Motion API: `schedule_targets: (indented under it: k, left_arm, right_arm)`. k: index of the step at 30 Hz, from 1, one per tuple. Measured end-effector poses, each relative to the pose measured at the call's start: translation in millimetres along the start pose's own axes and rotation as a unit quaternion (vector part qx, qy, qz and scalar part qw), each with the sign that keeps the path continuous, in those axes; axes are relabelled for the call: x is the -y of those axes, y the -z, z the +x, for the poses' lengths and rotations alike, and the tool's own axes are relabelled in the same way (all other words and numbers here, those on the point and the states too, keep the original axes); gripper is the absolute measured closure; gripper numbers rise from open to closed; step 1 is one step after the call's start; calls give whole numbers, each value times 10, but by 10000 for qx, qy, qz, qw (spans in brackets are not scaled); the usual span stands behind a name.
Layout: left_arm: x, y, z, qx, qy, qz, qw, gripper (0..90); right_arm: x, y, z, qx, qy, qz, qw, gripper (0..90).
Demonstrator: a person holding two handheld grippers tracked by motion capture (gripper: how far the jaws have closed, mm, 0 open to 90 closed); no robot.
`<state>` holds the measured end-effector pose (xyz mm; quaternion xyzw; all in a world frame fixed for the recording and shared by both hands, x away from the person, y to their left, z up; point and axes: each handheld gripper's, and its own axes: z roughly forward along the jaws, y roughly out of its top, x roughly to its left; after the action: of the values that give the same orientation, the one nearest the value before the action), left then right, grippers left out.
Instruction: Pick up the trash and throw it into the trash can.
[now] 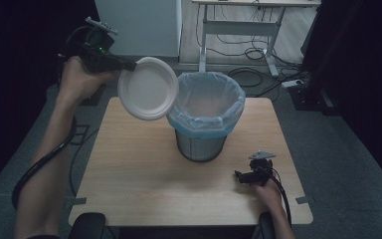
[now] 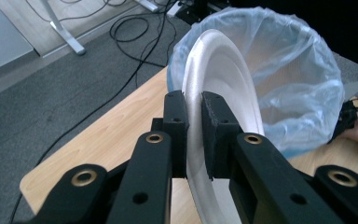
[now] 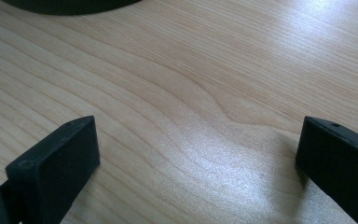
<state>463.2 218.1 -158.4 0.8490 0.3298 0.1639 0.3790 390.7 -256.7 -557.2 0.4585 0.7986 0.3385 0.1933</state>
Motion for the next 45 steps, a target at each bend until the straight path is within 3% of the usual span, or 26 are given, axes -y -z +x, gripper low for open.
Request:
schedule_targets:
  k: [11,20,30,42,45]
  left_arm:
    - [-197,-223,-94,9,-25,-141,9999,808]
    - [-300,-552,-230,36,-114,-164,9998,796]
    - [-284,-872,-313,-19,-211,-116,9997,769]
    - [-190,-1241,-317,-118,-249,46,9996,741]
    - [-159,-1329,-320,-162,-292,83,9994,669]
  right_arm:
    - [0,1,4,-18,19,4,10000,0]
    - [0,1,10,-35,29,3,10000,0]
    - [0,1,13,-50,49,0,10000,0]
    - [0,0,14,-53,56,-2,10000,0]
    - [0,0,15,-53,57,-3,10000,0]
